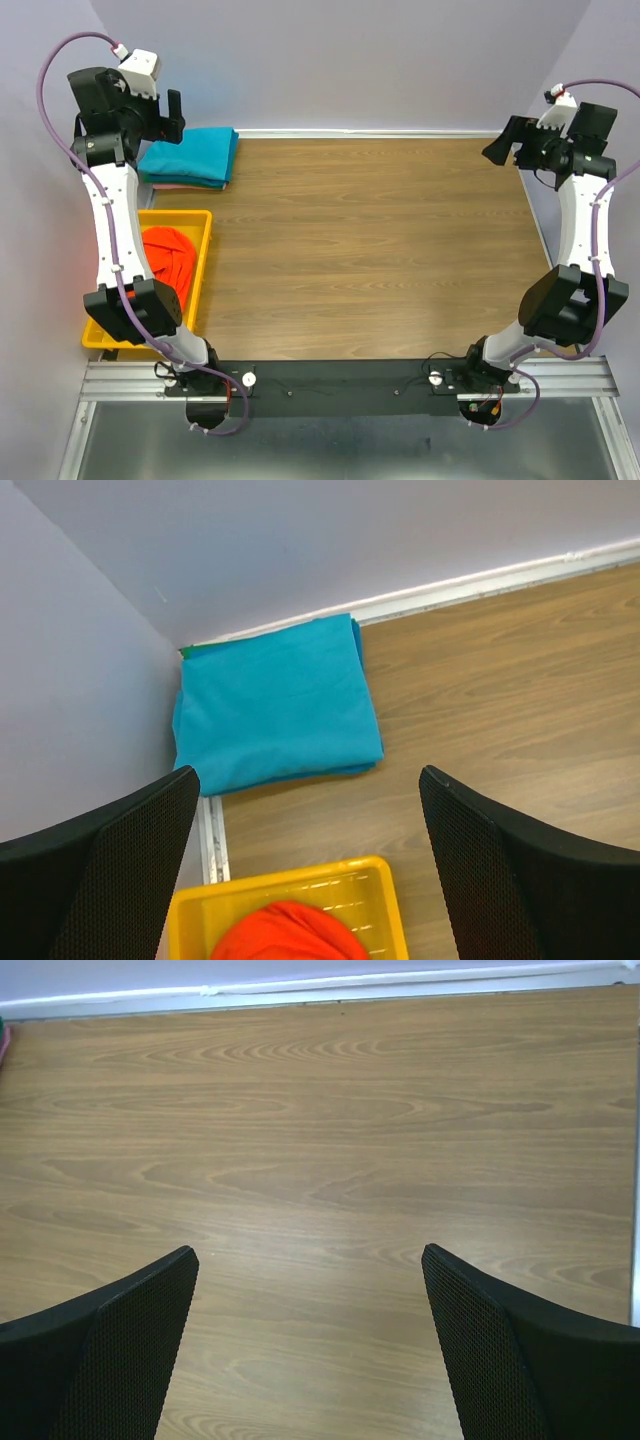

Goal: Fold and stack the t-shirts
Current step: Grab the tshirt from the pile

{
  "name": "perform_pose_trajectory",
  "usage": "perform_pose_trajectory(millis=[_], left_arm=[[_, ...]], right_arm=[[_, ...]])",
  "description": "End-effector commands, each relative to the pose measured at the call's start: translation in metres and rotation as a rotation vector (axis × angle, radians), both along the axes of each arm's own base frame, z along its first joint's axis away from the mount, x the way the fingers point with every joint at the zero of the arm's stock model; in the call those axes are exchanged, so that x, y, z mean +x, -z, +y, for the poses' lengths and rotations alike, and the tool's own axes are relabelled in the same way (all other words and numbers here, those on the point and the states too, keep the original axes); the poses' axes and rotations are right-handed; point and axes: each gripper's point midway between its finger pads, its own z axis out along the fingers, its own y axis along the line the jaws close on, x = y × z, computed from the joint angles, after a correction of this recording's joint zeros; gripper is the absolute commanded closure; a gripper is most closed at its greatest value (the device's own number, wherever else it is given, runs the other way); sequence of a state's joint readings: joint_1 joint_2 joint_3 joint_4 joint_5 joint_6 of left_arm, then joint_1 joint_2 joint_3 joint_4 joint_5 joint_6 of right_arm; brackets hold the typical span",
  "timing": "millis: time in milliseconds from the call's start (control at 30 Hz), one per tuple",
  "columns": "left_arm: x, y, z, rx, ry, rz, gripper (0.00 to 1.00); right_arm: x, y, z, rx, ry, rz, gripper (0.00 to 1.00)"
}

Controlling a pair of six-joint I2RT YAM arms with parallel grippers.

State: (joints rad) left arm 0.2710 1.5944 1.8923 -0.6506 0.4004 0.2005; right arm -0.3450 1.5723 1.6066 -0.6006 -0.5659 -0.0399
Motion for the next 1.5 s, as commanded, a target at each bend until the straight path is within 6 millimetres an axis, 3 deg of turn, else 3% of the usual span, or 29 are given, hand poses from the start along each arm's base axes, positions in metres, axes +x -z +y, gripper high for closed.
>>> perform_pose_trajectory(millis=[0,100,200,267,367,433,467,533,700,1000,1333,1400,1467], left_arm=[[-0.018,-0.013,0.006,0.132,0.019,0.011,0.02],[-0.037,0.009,0.024,0.184,0.038,0.11,0.02],[-0.055,0.036,0.057,0.255,0.051,0.207,0.02],[-0.076,0.065,0.076,0.265,0.043,0.317,0.02],[-0.112,0.133,0.102,0.282,0.044,0.526,0.02],[-0.13,0.155,0.115,0.312,0.037,0.602,0.02],[-0.143,0.179,0.12,0.311,0.026,0.679,0.02],[-0.155,0.195,0.128,0.328,0.008,0.716,0.02],[-0.172,0.249,0.132,0.326,-0.025,0.801,0.02],[-0.185,0.326,0.139,0.323,-0.045,0.913,0.02],[-0.201,0.38,0.136,0.299,-0.049,1.004,0.02],[-0.204,0.386,0.132,0.281,-0.036,1.011,0.11],[-0.204,0.391,0.125,0.251,-0.011,1.013,0.35]], right_arm=[[-0.01,-0.007,0.018,0.029,-0.091,-0.029,0.0],[-0.017,-0.002,0.026,0.04,-0.139,-0.019,0.0],[-0.023,0.004,0.034,0.05,-0.197,-0.005,0.0],[-0.026,0.008,0.038,0.06,-0.223,0.005,0.0],[-0.029,0.017,0.043,0.079,-0.256,0.026,0.0],[-0.031,0.022,0.043,0.08,-0.26,0.047,0.0],[-0.032,0.026,0.043,0.085,-0.26,0.058,0.0],[-0.034,0.031,0.044,0.091,-0.265,0.073,0.0],[-0.037,0.043,0.047,0.12,-0.269,0.108,0.0],[-0.042,0.052,0.041,0.082,-0.242,0.14,0.0],[-0.043,0.056,0.04,0.082,-0.235,0.158,0.0],[-0.042,0.055,0.039,0.083,-0.235,0.155,0.0],[-0.041,0.056,0.039,0.087,-0.234,0.159,0.0]])
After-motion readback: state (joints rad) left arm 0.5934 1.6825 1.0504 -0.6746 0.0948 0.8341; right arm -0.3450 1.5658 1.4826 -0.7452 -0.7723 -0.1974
